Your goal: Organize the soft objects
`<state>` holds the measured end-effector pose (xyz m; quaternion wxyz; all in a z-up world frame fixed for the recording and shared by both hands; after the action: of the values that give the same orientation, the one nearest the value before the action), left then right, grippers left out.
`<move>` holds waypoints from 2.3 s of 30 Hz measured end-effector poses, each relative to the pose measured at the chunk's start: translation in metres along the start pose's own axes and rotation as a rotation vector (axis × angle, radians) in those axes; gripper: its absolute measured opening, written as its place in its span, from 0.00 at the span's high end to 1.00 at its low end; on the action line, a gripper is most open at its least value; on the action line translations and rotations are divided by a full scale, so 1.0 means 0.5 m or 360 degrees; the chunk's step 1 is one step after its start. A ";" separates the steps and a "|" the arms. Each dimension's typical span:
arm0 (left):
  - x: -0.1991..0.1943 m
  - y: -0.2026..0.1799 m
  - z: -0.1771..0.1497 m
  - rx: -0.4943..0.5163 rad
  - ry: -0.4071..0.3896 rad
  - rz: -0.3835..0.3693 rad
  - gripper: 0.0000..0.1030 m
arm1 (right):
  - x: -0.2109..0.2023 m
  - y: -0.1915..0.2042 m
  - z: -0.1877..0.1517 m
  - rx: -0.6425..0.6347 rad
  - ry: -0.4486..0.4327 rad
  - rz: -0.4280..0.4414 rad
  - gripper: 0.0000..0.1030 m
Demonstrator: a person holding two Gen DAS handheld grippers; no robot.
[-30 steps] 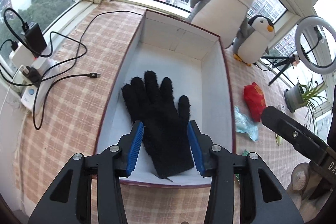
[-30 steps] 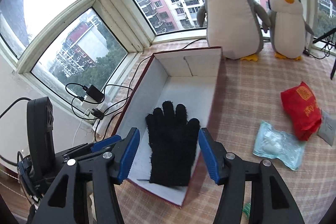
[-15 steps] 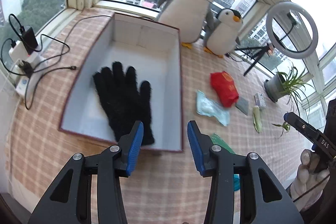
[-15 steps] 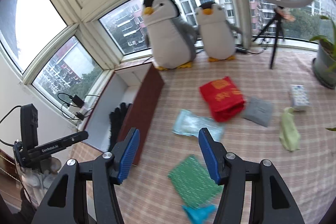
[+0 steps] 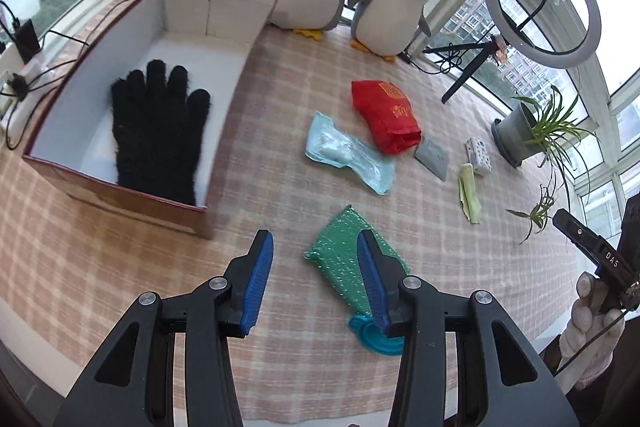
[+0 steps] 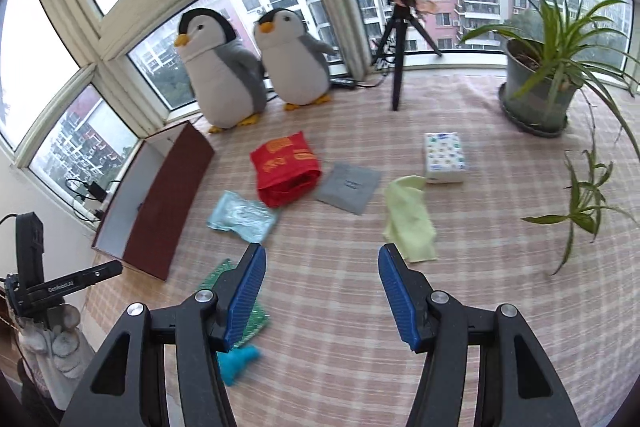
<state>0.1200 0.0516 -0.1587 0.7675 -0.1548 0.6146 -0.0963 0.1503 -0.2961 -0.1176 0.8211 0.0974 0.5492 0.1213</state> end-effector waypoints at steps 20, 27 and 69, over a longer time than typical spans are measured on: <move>0.116 -0.127 0.016 -0.0067 0.0150 0.0009 0.59 | 0.099 -0.159 0.059 -0.0089 0.0179 -0.0106 0.47; 0.139 -0.109 0.068 -0.0155 0.0153 0.0052 0.59 | 0.148 -0.169 0.078 -0.0112 0.0237 -0.0106 0.47; 0.332 -0.040 0.294 -0.0054 0.0519 0.0171 0.37 | 0.305 -0.177 0.137 -0.0164 0.0497 -0.0052 0.47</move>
<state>0.3013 -0.0054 -0.2744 0.6589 -0.1169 0.7399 -0.0685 0.2778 -0.3353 -0.2517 0.7316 0.0262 0.6646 0.1494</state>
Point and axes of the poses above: each gripper's, at about its wrist camera, not at the fingertips, and x roughly the way its jaws point, y to its left, z to its top, the point moved 5 cm from there along x, roughly the way its jaws point, and after that the axes turned 12 degrees about y, right-handed, at the moved point
